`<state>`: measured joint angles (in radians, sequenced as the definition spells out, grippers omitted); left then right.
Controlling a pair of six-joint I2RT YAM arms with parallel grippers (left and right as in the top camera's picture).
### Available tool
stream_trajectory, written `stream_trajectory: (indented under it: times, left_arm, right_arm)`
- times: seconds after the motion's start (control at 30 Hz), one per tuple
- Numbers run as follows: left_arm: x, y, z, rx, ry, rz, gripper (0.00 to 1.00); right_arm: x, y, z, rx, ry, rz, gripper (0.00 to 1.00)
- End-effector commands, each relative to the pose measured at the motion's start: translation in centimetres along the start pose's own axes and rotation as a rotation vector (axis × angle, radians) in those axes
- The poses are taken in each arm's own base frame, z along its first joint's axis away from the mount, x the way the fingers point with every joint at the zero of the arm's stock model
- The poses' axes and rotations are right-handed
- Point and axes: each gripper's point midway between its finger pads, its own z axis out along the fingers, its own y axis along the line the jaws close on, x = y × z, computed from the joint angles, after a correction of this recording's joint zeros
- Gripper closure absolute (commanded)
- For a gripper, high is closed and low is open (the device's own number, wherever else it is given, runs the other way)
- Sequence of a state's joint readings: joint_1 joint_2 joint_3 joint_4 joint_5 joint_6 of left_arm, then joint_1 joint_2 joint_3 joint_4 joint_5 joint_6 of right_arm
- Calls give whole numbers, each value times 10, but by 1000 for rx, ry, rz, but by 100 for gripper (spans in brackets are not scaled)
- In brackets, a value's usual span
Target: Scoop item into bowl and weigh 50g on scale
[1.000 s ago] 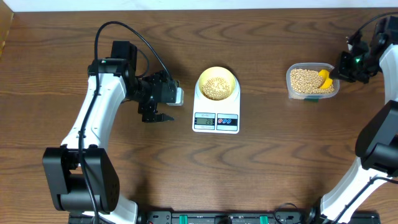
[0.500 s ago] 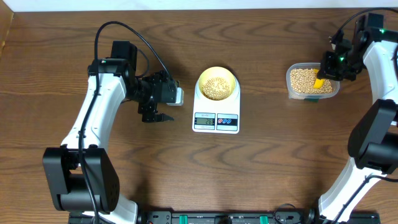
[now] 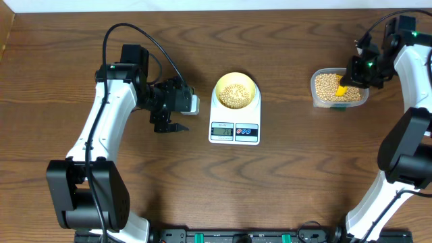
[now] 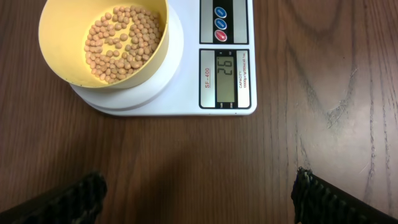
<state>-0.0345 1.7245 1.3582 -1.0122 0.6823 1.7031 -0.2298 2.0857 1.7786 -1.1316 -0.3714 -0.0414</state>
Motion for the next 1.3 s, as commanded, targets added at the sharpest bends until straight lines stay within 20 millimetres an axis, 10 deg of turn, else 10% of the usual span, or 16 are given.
stream_trajectory:
  times: [0.0,1.27]
  left_arm:
    - [-4,0,0,2,-17,14,2]
    - [-4,0,0,1,-16,14,3]
  right_arm:
    - [2,18,-2,-79,-1,-25,99]
    - [15,-9,-23,-403,-68,21,99]
